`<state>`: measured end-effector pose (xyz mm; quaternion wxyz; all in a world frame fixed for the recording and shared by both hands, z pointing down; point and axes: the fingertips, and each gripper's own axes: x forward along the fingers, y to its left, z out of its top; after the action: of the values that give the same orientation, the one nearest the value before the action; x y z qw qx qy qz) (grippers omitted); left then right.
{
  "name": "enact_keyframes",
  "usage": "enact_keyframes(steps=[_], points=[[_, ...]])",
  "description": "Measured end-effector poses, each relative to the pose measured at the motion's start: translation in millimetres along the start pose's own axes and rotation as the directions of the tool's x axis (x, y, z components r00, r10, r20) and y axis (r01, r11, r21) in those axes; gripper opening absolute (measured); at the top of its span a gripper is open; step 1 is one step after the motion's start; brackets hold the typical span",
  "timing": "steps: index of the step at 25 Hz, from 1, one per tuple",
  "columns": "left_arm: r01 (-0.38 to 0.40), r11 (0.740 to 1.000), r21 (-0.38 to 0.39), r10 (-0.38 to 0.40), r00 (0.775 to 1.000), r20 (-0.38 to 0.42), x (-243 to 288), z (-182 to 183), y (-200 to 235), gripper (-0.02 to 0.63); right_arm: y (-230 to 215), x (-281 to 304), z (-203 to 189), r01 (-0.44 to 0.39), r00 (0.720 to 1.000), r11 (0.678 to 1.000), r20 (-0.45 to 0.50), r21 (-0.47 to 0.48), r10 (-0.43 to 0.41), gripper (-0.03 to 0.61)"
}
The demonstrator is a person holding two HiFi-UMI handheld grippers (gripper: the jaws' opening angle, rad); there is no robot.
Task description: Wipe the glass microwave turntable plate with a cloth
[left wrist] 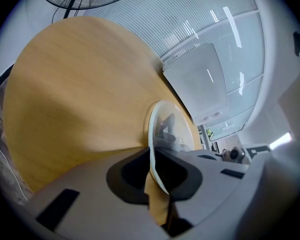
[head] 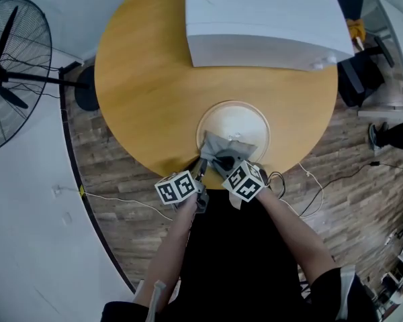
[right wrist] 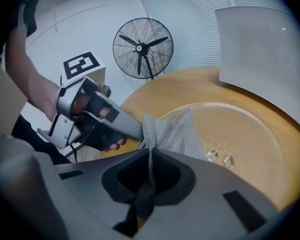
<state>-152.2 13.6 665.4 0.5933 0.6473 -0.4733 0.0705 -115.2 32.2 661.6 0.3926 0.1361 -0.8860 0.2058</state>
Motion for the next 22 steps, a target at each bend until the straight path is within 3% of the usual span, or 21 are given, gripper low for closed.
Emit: enact_keyframes(steps=[7, 13, 17, 22], points=[[0.005, 1.000, -0.001, -0.005, 1.000, -0.002, 0.7, -1.4, 1.2, 0.026, 10.5, -23.4, -35.3, -0.065, 0.997, 0.997, -0.043, -0.039, 0.063, 0.020], [0.000, 1.000, 0.010, 0.000, 1.000, -0.004, -0.1, -0.1, 0.5, 0.026, -1.7, -42.0, -56.1, -0.074, 0.994, 0.994, -0.082, -0.083, 0.067, 0.021], [-0.009, 0.999, 0.034, 0.009, 1.000, -0.006, 0.1, -0.7, -2.8, 0.028, -22.6, -54.5, -64.3, -0.040, 0.996, 0.995, -0.085, -0.090, 0.032, 0.021], [-0.024, 0.998, 0.061, 0.025, 1.000, -0.003, 0.8, -1.7, -2.3, 0.029, -63.9, -70.0, -62.8, 0.061, 0.997, 0.998, -0.040, -0.023, -0.062, 0.021]])
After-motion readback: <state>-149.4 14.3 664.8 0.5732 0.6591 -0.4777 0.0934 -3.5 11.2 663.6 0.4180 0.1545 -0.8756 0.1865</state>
